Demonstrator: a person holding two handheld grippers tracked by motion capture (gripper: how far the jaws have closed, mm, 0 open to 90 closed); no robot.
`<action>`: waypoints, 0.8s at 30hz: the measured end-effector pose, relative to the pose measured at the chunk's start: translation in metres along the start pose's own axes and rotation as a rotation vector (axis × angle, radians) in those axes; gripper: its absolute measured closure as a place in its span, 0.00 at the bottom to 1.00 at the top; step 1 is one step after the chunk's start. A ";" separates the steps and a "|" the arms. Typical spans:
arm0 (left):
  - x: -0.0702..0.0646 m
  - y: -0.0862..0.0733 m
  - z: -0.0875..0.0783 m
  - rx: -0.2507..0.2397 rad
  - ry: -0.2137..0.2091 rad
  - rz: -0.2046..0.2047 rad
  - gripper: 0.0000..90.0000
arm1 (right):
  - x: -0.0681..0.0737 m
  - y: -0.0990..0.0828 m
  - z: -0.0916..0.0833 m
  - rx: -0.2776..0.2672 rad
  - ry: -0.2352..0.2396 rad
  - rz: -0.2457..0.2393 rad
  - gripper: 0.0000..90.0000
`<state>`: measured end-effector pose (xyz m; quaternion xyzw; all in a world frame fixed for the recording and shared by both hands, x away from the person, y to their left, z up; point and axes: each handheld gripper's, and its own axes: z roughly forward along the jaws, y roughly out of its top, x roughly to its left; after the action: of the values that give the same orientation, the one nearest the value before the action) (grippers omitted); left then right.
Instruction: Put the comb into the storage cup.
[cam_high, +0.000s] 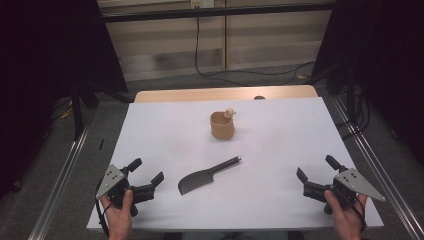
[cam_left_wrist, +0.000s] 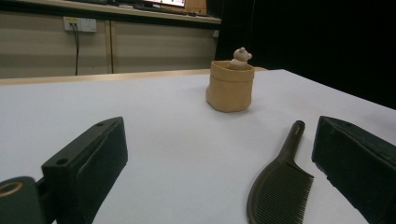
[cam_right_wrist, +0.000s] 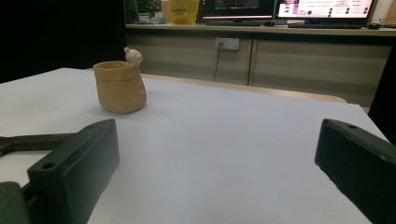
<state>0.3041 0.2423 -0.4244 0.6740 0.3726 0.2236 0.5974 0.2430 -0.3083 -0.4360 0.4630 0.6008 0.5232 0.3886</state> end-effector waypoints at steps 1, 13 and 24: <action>0.000 0.001 0.000 -0.001 0.002 0.000 0.04 | 0.000 0.000 0.000 0.000 0.000 0.000 0.00; -0.008 0.008 0.010 0.046 -0.106 0.020 0.04 | 0.004 0.001 0.003 0.000 0.015 -0.011 0.00; -0.021 0.016 0.026 0.041 -0.218 0.052 0.03 | 0.005 0.001 0.003 -0.003 0.025 -0.011 0.00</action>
<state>0.3145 0.2092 -0.4105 0.7157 0.2924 0.1568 0.6145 0.2447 -0.3029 -0.4355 0.4525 0.6072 0.5276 0.3848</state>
